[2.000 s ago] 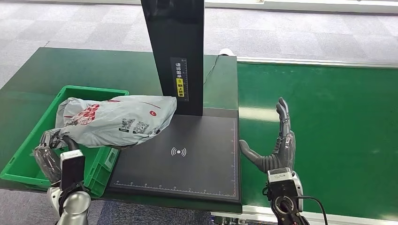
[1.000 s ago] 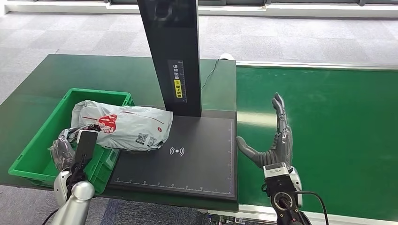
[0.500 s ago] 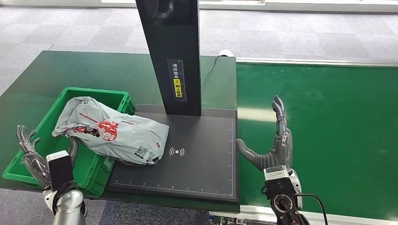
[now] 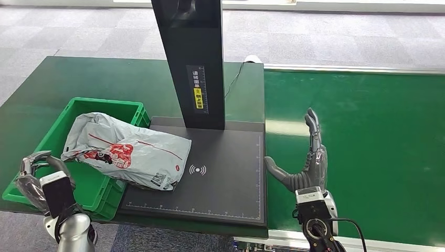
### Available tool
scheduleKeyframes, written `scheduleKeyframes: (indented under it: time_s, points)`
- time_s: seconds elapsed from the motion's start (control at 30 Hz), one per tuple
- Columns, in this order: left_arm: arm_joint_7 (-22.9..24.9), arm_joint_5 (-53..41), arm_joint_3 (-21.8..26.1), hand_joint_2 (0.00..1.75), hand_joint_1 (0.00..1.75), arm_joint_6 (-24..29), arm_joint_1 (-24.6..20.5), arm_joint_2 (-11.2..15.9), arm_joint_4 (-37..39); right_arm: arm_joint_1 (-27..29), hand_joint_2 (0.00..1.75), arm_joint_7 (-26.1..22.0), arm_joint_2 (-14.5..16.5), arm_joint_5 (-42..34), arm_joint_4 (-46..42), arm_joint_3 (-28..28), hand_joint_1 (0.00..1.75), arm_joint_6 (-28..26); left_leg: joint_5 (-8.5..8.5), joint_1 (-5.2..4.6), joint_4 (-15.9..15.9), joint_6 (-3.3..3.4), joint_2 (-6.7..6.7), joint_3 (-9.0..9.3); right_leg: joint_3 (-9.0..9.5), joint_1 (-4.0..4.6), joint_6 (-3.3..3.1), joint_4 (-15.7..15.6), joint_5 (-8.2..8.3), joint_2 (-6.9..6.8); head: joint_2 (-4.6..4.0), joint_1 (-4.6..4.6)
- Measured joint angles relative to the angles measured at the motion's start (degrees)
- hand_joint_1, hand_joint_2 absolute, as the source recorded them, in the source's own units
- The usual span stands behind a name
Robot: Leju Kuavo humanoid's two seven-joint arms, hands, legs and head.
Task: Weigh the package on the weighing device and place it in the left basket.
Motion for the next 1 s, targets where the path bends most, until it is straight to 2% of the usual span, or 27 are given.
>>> scheduleKeyframes:
  time_s: [0.5, 0.53, 0.63, 0.67, 0.77, 0.87, 1.0]
  points:
    - [-0.1, 0.05, -0.02, 1.75, 1.71, 0.0, 0.29, -0.14, -0.61, 0.01, 1.75, -0.02, -0.03, -0.01, 0.0, 0.0, 0.0, -0.02, 0.0, 0.0, 0.0, 0.0, 0.0, -0.02, -0.02, 0.0, 0.0, 0.0, 0.0, 0.0, 0.0, 0.0]
    - [-0.1, 0.09, -0.02, 1.75, 1.35, 0.0, 0.3, -0.15, -0.62, 0.01, 1.75, -0.02, -0.03, -0.01, 0.0, 0.0, 0.0, -0.02, 0.0, 0.0, 0.0, 0.0, 0.0, -0.02, -0.02, 0.0, 0.0, 0.0, 0.0, 0.0, 0.0, 0.0]
    - [-0.11, 1.09, -0.04, 1.75, 0.07, 0.0, 0.52, -0.27, -1.46, 0.01, 1.75, -0.02, -0.06, -0.01, 0.01, 0.0, 0.0, -0.02, 0.0, 0.0, 0.0, 0.0, 0.0, -0.02, -0.02, 0.0, 0.0, 0.0, 0.0, 0.0, 0.0, 0.0]
    - [-0.12, 2.4, -0.17, 1.75, 0.0, 0.0, 0.74, -0.35, -2.41, 0.0, 1.75, -0.02, -0.07, -0.02, 0.01, 0.0, 0.0, -0.02, 0.0, 0.0, 0.0, 0.0, 0.01, -0.03, -0.03, 0.0, 0.0, 0.0, 0.0, 0.0, 0.0, 0.0]
    - [-0.17, 12.55, -2.64, 1.75, 0.0, -1.6, 1.66, 0.24, -5.69, -0.01, 1.75, -0.02, -0.2, -0.28, 0.02, 0.01, 0.0, -0.02, -0.01, 0.0, 0.01, 0.0, 0.0, -0.04, -0.07, 0.0, 0.01, -0.01, 0.0, 0.0, 0.0, 0.0]
    - [-0.14, 21.78, -8.32, 1.75, 0.0, -7.32, 2.66, 2.09, -7.9, -0.1, 1.75, -0.02, -0.53, -0.85, 0.02, 0.01, 0.0, 0.26, 0.0, 0.0, 0.01, 0.0, -0.02, -0.09, -0.08, 0.0, 0.01, -0.01, 0.0, -0.02, 0.0, 0.0]
    - [-0.26, 20.31, -16.7, 1.75, 0.0, -17.04, 3.5, 4.46, -11.74, -0.86, 1.75, -0.02, -0.74, -1.35, 0.2, 0.01, 0.0, 1.58, -0.01, -0.01, 0.07, 0.0, 0.02, -0.12, -0.11, 0.0, 0.03, -0.01, 0.01, 0.0, 0.0, 0.0]
